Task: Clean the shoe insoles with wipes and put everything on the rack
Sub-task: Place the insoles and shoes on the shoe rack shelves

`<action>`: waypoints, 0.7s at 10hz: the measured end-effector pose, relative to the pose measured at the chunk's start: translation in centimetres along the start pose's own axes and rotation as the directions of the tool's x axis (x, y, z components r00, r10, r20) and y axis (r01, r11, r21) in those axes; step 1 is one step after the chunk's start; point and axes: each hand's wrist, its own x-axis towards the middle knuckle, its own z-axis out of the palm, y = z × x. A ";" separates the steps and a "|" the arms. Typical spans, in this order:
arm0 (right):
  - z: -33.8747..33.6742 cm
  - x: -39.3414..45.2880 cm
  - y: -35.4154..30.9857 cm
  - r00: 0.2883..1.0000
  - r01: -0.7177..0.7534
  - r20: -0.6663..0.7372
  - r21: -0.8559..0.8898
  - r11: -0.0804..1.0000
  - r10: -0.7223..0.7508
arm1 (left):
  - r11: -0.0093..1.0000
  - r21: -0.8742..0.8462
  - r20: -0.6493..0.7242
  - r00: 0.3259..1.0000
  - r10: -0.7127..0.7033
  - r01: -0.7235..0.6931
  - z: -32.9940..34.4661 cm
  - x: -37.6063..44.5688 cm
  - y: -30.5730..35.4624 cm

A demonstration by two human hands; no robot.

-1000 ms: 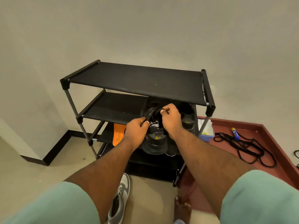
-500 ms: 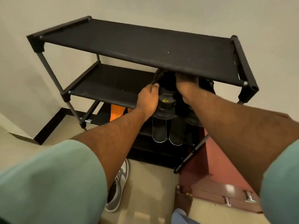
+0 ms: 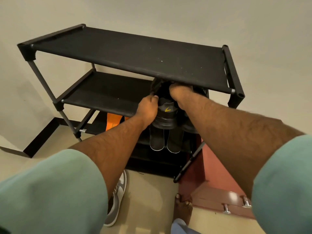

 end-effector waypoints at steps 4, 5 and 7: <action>-3.3 -17.6 0.3 0.969 0.244 -0.062 0.057 0.968 -0.240 | 0.870 0.465 0.027 0.984 0.174 -0.167 -4.2 -11.3 -2.4; -1.8 -22.2 1.2 0.941 0.338 0.018 0.025 0.941 -0.339 | 0.856 0.502 0.034 0.992 0.119 -0.119 -5.7 -15.8 -4.2; 4.2 -27.3 1.7 0.917 0.299 0.292 -0.052 0.953 -0.272 | 0.824 0.567 0.035 0.998 -0.044 0.017 -8.8 -20.2 -10.8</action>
